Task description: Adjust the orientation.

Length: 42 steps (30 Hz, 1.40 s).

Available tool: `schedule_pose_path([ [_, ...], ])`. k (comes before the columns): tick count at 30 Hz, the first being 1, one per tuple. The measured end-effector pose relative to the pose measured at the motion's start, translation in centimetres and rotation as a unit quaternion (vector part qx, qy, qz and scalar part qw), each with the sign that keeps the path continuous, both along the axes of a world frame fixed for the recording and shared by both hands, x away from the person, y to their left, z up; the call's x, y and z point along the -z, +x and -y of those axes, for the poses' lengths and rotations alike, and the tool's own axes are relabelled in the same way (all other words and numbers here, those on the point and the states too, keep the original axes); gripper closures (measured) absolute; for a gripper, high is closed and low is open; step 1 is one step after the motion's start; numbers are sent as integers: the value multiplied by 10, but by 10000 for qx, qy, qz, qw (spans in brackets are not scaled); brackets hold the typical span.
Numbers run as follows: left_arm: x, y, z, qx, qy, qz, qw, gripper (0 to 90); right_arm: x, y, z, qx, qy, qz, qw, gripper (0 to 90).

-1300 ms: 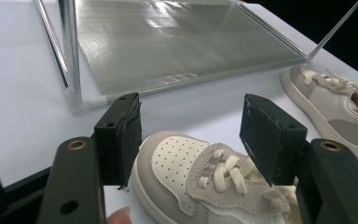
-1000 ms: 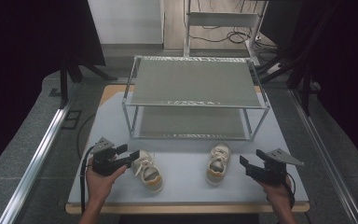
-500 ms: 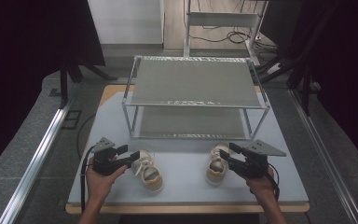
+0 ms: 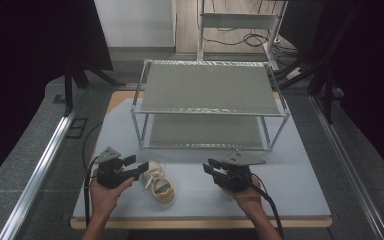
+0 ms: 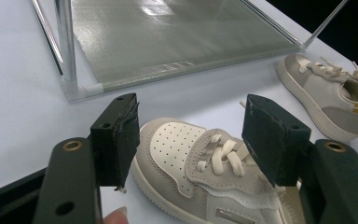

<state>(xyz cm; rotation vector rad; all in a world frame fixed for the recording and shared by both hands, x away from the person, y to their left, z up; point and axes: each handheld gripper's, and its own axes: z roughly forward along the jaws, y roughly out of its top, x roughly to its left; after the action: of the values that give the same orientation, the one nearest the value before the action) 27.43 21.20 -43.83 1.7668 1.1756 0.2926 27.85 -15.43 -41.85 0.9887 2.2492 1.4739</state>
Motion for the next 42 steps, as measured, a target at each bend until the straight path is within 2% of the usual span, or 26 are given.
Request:
schedule_pose_path([
  [5, 2, 2, 0, -12, 17, -50, 10000, 363, 7, 2, -33, -485, -95, -110, 9987, 817],
  [10, 3, 1, 1, 10, 24, -71, 10000, 363, 16, 1, -51, -723, -213, -212, 9969, 865],
  [11, 3, 1, 1, 10, 15, -66, 10000, 363, 21, -2, -56, -848, -321, -276, 9955, 875],
  [18, -1, -2, 3, 48, -2, -38, 10000, 363, 36, -13, -65, -1000, -536, -404, 9927, 890],
  [19, -1, -3, 4, 74, 9, -35, 10000, 363, 43, -17, -67, -1051, -637, -481, 9912, 890],
  [22, -1, -3, 5, 79, 19, -41, 10000, 363, 51, -19, -69, -1121, -714, -581, 9894, 890],
  [24, -2, -3, 5, 79, 17, -43, 10000, 363, 52, -20, -71, -1166, -729, -611, 9886, 890],
  [25, -1, -2, 5, 77, 22, -43, 10000, 363, 55, -21, -74, -1269, -779, -632, 9868, 891],
  [27, -1, -2, 4, 75, 18, -44, 10000, 363, 56, -22, -76, -1300, -795, -630, 9863, 891],
  [28, -1, -2, 4, 69, 14, -45, 10000, 363, 57, -23, -78, -1404, -831, -648, 9845, 895],
  [37, -2, -2, 5, 88, 21, -54, 9999, 363, 58, -27, -84, -1503, -786, -670, 9832, 897],
  [42, -3, -3, 3, 51, -3, -46, 10000, 363, 60, -31, -98, -1603, -742, -662, 9821, 896],
])
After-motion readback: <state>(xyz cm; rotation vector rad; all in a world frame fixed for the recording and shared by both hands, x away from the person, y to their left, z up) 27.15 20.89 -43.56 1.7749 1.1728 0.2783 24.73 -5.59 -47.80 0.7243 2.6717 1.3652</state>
